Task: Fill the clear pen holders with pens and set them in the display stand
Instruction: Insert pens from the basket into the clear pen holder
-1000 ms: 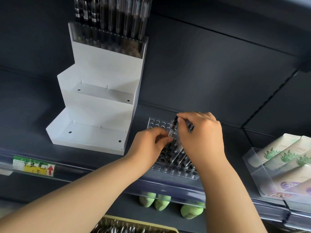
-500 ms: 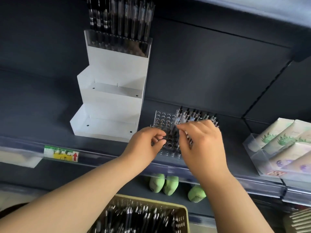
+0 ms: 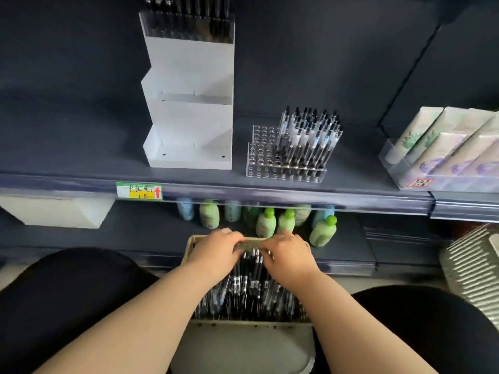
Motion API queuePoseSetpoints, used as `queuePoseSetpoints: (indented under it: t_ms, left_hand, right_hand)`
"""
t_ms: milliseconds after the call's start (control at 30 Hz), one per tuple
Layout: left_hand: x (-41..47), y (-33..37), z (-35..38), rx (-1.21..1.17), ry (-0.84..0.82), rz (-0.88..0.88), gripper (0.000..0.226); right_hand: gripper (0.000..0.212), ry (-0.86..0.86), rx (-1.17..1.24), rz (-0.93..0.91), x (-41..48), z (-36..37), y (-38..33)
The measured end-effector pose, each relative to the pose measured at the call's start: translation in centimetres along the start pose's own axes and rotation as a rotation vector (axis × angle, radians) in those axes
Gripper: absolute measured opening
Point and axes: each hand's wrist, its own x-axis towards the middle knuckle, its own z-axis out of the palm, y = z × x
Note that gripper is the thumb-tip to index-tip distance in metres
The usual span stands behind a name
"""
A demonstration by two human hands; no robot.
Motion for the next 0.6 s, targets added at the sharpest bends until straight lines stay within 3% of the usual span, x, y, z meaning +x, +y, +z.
queuePoseSetpoints:
  t_ms: [233, 367, 600]
  left_hand:
    - [-3.4, -2.1, 3.5, 0.231, -0.354, -0.124, 0.040]
    - [-3.6, -2.9, 4.0, 0.457, -0.492, -0.094, 0.052]
    - [-3.3, -4.0, 5.3, 0.565, -0.496, 0.026, 0.062]
  right_hand:
    - [0.031, -0.356, 0.003, 0.283, -2.7, 3.8, 1.6]
    - [0.035, -0.417, -0.036, 0.264, -2.7, 4.4, 2.1]
    - [0.050, -0.484, -0.150, 0.145, -2.4, 6.2, 2.3]
